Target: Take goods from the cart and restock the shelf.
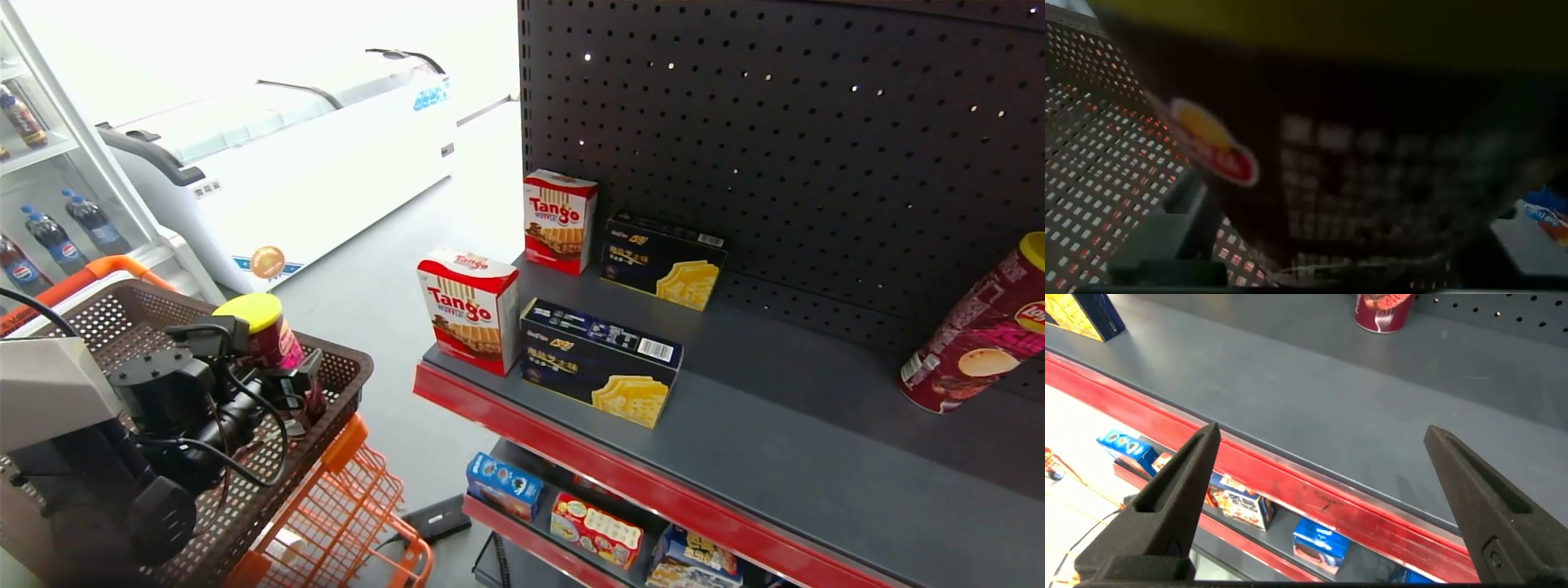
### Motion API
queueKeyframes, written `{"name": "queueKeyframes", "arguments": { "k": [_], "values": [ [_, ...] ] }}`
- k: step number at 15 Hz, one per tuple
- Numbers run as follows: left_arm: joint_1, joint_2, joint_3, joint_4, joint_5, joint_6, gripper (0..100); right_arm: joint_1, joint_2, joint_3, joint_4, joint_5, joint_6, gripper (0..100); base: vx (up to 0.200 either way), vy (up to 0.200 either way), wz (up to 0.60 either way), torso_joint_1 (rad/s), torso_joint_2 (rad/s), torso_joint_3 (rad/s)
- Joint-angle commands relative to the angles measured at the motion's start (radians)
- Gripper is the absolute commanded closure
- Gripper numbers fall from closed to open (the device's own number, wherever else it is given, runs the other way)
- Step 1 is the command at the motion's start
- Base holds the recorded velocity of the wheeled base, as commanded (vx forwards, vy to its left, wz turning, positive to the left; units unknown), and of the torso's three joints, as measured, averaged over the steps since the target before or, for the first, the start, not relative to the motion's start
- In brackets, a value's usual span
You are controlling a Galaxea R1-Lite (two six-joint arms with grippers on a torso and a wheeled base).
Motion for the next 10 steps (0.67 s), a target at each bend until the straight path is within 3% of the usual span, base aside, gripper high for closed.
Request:
{"name": "queueKeyframes", "arguments": {
  "k": [1,5,10],
  "values": [
    [-0.001,0.005,-0.014,-0.001,-0.001,0.001,100,0.000,0.000,0.000,0.000,0.000,0.000,0,0.000,0.000,0.00,0.000,0.00,0.000],
    [-0.001,-0.015,0.008,-0.001,0.002,0.011,100,0.000,0.000,0.000,0.000,0.000,0.000,0,0.000,0.000,0.00,0.000,0.00,0.000],
    [-0.027,-0.248,-0.005,0.056,0.005,0.012,100,0.000,0.000,0.000,0.000,0.001,0.000,0,0.000,0.000,0.00,0.000,0.00,0.000]
  ]
}}
